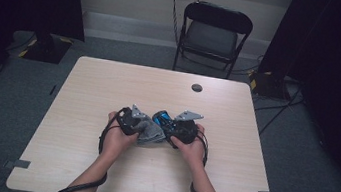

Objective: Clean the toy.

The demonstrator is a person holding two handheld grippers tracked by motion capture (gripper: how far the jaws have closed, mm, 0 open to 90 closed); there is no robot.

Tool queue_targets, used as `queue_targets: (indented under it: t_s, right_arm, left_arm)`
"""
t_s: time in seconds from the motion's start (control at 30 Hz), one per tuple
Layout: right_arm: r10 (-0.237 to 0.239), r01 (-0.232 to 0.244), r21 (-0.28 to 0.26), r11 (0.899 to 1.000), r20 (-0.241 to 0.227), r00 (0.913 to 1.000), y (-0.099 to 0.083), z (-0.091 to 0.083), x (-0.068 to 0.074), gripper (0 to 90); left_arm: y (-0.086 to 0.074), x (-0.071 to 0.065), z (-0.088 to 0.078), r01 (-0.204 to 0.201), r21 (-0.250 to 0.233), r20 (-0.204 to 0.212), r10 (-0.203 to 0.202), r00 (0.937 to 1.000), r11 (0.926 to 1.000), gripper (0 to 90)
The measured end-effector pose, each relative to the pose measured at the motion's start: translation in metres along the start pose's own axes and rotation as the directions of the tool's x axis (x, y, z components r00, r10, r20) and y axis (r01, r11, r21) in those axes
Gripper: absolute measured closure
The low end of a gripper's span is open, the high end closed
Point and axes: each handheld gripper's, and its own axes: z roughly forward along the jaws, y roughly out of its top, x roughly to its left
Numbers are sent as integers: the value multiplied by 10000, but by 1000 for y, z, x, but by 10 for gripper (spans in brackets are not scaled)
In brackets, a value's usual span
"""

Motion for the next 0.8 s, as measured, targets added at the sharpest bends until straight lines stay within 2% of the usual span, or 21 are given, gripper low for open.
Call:
queue_targets:
  t_s: [0.33,0.63,0.8]
  right_arm:
    - [-7,7,-5,10000,7,10000,0,0,0,462]
    - [-15,15,20,10000,31,10000,0,0,0,461]
    - [13,-14,133,9999,26,10000,2,0,0,461]
  left_arm:
    - [-5,16,-4,315,14,-537,-313,9981,9995,712]
    - [-16,29,-17,722,-51,-531,-723,9960,9974,719]
    - [-17,29,-30,555,-297,-374,-565,9977,9980,721]
